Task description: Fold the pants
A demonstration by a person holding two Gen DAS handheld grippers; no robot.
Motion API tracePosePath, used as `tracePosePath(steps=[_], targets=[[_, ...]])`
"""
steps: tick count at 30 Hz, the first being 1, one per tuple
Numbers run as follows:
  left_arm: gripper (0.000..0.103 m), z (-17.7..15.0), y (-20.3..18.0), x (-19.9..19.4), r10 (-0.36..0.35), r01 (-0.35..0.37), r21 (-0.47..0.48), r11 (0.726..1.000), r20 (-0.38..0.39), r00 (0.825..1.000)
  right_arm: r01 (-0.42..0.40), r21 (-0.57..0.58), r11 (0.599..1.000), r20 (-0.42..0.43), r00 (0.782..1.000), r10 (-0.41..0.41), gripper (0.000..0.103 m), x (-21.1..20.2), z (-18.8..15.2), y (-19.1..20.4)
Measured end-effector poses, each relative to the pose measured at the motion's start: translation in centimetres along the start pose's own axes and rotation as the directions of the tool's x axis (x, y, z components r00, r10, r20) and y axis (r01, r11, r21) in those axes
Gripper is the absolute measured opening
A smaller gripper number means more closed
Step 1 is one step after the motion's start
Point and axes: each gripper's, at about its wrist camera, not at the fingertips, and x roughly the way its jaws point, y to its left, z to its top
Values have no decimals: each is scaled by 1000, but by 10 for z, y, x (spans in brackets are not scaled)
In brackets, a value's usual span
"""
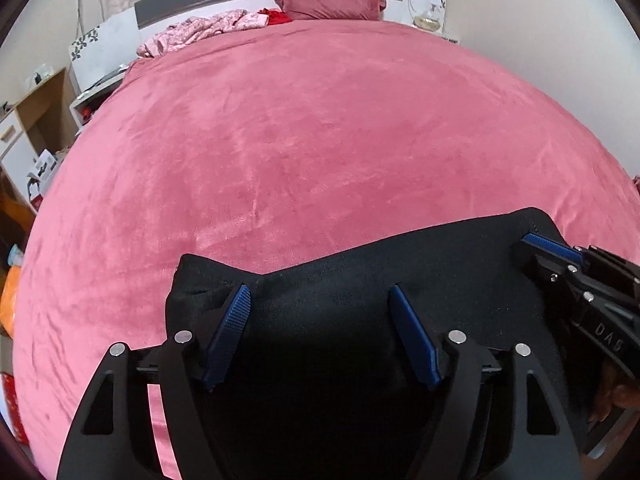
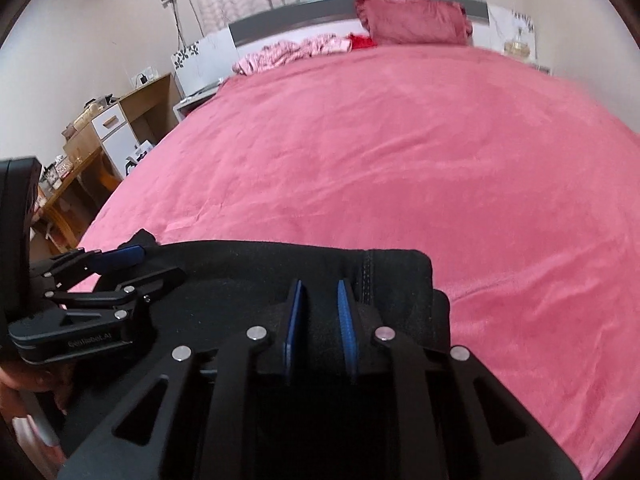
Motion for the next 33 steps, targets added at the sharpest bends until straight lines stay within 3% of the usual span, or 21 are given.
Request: tracePosePath(steps=[6, 8, 11, 16, 19, 22, 26, 30, 33], targets=[[72, -9, -2, -15, 13, -13, 12, 1000, 29, 999, -16, 10, 1000, 10, 1000, 16, 22, -19, -4, 1], [72, -14, -3, -22, 25, -25, 6, 1000, 38, 999, -30, 12, 999, 15, 999, 30, 41, -28, -11, 4], [74, -23, -2, -32, 32, -31, -20, 999, 50, 998, -12, -42, 999, 24, 1000, 13, 62, -41, -22, 18], [80, -37, -2, -48, 44, -42, -38, 998, 49, 998, 57, -122, 991, 27, 998, -54, 76, -56, -40, 33], [88, -46, 1, -54, 48, -46, -72, 996, 28, 998, 92, -71, 993, 23, 996, -91, 90, -58, -46, 26], [89, -60, 13, -59, 15, -13, -157, 987, 13, 1000, 106, 25, 994, -37, 994, -105, 91, -51, -55, 11], [90, -76, 18, -61, -25, 22, -178, 984, -17, 1000, 61, 155, 986, -76, 996, -49, 94, -50, -61, -9], [90, -93, 29, -63, -113, 97, -281, 955, -38, 993, -11, 299, 954, -131, 990, 52, 97, -45, -68, -28], [90, -97, 30, -65, -137, 117, -305, 945, -45, 990, -55, 371, 927, -143, 983, 116, 98, -44, -70, -39]])
